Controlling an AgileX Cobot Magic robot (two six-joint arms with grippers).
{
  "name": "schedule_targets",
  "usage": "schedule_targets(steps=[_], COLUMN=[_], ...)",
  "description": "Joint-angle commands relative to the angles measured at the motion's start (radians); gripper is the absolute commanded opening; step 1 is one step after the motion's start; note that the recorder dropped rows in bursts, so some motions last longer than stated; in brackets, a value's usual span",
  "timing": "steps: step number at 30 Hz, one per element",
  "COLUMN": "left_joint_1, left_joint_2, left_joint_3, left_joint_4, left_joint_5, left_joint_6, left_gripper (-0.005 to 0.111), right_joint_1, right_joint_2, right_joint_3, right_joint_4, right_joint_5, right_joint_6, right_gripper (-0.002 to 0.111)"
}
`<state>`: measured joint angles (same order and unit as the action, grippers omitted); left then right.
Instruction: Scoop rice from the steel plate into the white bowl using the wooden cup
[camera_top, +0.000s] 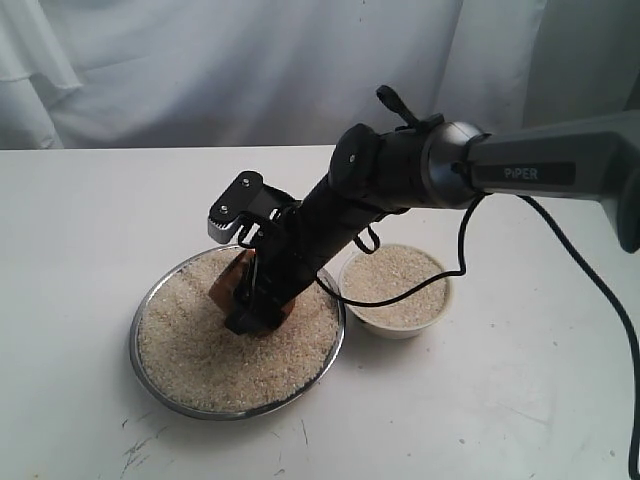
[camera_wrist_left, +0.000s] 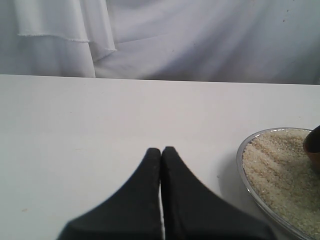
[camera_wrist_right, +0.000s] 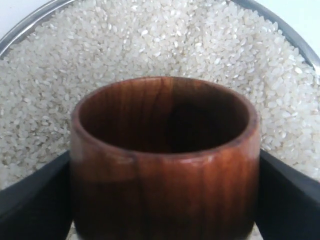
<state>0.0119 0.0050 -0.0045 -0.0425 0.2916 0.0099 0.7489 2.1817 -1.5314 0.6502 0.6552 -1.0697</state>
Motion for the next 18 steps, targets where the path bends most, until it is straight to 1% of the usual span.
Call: schedule_targets(steps=[1,4,6,7,11,16,17,18], left_joint_1=[-0.002,-0.002,-0.002,-0.002,-0.002,-0.002,-0.002,-0.002], left_joint_2=[-0.005,-0.005,-0.005,-0.005,-0.005,-0.005,-0.005,-0.005], left_joint_3=[0.005,0.005,0.005,0.005,0.005,0.005,0.005,0.005], left_joint_4=[-0.001,-0.001,-0.001,-0.001,-0.001,-0.001,-0.001,-0.001], left_joint_5=[-0.006,-0.006,-0.006,-0.006,-0.006,-0.006,-0.006,-0.006], left_joint_6=[0.001,-0.001,-0.001,-0.001,-0.001,0.001,0.001,0.001], left_gripper=[0.000,0.000,0.000,0.000,0.000,0.000,0.000,0.000], right_joint_1=[0.002,0.008,0.008,0.008,0.008,0.008,0.008,0.008], right_joint_2=[0.013,0.033,0.033,0.033,0.033,0.008,0.001,-0.014], right_joint_3=[0.002,0.002,0.002,0.002,0.002,0.002,0.002,0.002], right_joint_4=[-0.007,-0.007,-0.002,-0.005,-0.005,-0.023,-0.032,-0.041], right_joint_5=[-0.019,-0.021,-0.040,-0.040,-0.040,-0.033,-0.033,-0.033], right_joint_6=[0.023,0.027,0.040,0.044,0.059,0.068,0.068,0.071], right_gripper=[0.075,0.071,0.064,0.057,0.037,0.006,0.001,0.000])
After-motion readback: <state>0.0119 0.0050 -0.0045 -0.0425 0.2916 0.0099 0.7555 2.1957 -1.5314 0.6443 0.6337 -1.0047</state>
